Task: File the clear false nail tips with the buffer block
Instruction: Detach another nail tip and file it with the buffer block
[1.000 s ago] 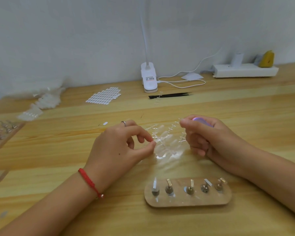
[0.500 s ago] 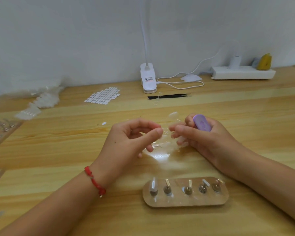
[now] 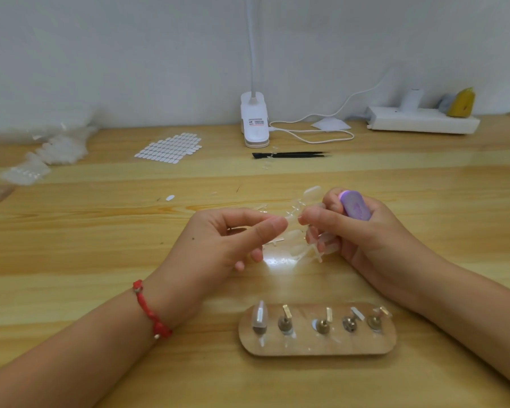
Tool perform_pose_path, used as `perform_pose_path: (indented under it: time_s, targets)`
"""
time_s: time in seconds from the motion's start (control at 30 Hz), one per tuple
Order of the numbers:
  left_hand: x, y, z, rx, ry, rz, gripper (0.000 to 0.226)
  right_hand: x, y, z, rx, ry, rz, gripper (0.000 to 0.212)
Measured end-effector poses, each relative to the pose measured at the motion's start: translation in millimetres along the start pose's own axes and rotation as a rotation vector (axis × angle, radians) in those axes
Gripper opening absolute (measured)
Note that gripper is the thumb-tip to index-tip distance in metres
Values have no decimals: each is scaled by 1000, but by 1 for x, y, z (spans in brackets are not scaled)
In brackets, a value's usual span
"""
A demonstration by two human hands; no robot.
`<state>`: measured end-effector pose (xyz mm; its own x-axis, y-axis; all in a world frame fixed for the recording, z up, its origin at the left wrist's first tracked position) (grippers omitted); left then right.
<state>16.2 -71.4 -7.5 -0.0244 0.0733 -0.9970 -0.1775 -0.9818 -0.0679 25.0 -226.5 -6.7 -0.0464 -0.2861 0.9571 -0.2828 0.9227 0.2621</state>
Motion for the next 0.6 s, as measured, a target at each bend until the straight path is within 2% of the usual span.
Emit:
perform_pose_path:
  time_s: [0.1,0.33,0.6]
  targets:
    - [1,0,-1,19,-1,-1,30,-1,1,0,10,6,-3,32]
    - [1,2,-2,80,4,-38,24,-1,4,1,67,13,41,37]
    - [3,2,-3,87,-2,-65,32,-1,6,1,102,20,49,35]
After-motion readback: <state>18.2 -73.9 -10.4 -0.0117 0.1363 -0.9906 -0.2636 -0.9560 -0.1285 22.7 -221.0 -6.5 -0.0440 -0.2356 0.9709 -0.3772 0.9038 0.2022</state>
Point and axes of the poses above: each hand's wrist, its own z-axis away from the middle knuckle, its own y-axis out of the palm, x = y × z, the point moved 7 cm from there along -z, towards the middle knuckle, and after that the axes turned 3 degrees about -y, right-handed, at the moved point
